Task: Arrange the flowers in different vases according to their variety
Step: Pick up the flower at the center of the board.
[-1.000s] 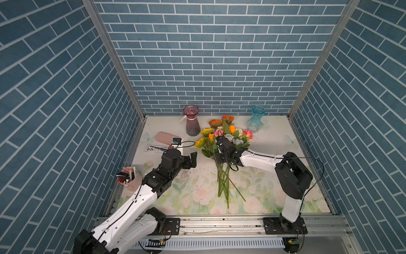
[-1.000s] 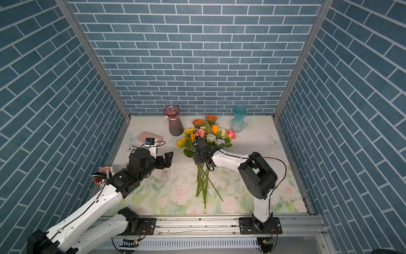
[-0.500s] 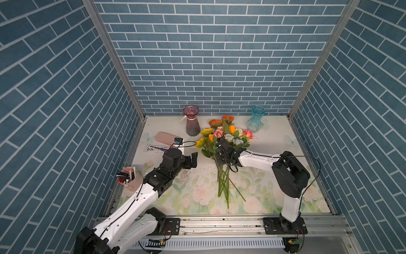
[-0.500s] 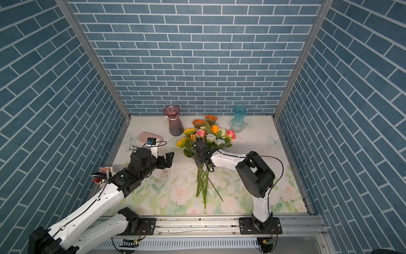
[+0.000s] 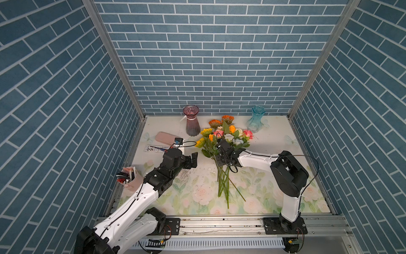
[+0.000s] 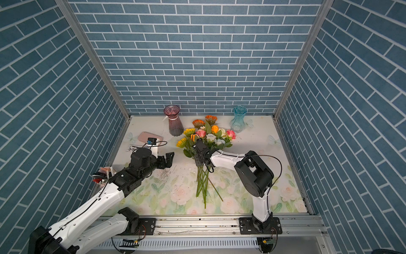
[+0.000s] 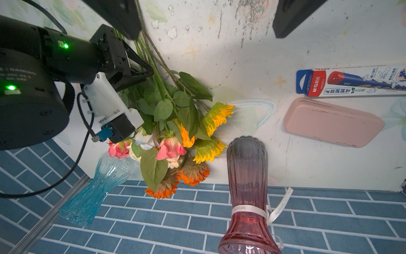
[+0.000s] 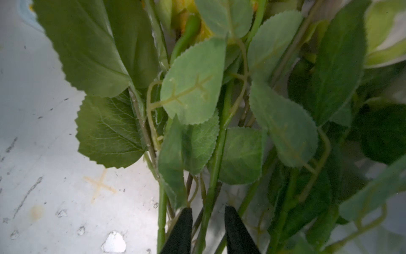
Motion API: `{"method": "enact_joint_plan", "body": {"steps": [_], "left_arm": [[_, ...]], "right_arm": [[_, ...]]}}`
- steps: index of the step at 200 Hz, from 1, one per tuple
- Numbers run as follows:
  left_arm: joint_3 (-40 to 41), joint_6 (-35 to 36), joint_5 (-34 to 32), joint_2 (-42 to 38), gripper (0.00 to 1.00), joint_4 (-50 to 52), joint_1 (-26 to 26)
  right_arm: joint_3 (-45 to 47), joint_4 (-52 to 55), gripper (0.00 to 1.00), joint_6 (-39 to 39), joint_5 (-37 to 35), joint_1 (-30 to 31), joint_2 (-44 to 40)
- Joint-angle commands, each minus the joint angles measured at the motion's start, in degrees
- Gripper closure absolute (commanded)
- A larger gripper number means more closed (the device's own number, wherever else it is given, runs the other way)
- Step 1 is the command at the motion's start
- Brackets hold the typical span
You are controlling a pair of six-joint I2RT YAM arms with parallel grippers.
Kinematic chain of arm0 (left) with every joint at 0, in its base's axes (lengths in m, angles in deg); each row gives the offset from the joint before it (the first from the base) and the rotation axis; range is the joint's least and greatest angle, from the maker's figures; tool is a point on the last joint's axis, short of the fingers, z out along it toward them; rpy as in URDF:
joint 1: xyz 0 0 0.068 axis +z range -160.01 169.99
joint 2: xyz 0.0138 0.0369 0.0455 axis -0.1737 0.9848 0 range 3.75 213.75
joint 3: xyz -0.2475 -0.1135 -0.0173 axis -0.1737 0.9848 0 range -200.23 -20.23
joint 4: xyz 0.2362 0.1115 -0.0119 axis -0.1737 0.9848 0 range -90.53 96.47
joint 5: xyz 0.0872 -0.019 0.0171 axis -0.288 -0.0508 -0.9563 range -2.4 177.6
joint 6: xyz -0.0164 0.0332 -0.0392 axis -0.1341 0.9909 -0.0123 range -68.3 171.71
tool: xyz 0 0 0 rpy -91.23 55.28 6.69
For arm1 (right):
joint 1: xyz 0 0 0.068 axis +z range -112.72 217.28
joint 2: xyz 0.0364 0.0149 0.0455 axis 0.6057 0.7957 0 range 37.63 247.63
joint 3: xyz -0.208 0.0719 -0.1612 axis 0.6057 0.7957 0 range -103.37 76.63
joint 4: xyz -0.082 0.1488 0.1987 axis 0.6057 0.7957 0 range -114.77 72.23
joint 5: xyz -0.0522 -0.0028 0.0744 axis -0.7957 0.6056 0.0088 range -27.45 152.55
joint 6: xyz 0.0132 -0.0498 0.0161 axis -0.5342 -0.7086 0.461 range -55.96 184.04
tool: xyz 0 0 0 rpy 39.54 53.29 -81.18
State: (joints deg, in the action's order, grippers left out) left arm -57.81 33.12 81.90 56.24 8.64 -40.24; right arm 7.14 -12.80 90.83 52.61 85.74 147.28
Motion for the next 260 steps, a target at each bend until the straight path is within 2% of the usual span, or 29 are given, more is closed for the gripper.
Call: {"method": "enact_joint_plan", "body": {"steps": [1,37,69,77,178,214,232,260], "left_arm": [[-0.5,0.7,0.2,0.4,0.00,-0.3,0.0],[-0.6,0.6,0.2,0.4,0.00,-0.3,0.0],[-0.6,0.7,0.2,0.4,0.00,-0.3,0.0],[-0.6,0.6,0.3,0.4,0.00,-0.1,0.0],[-0.5,0.7,0.8,0.3,0.00,-0.5,0.0],[-0.4,0.7,1.2,0.1,0.00,-0.7,0.0],[-0.4,0.7,1.4,-0.3,0.00,-0.7,0.0],[-0.1,0.9,2.0,-1.0,0.00,-1.3,0.0]], "right_arm": [[0.8,0.8,0.71,0.9,0.1,-0.1,1.4],[0.8,0.9,0.80,0.8,0.6,-0.1,1.8],[0.6,1.5,0.93,0.8,0.2,-0.1,0.8],[0.3,2.0,1.00,0.7,0.0,-0.1,0.3],[-2.3,8.4,1.00,-1.0,-6.8,-0.1,-14.5],[-1.5,7.8,1.00,-1.3,-6.0,-0.5,-16.9],[-0.1,6.1,1.00,-1.6,-8.1,-0.6,-19.5],[2.8,-2.1,1.00,-5.3,-14.2,-2.3,-28.8]]}}
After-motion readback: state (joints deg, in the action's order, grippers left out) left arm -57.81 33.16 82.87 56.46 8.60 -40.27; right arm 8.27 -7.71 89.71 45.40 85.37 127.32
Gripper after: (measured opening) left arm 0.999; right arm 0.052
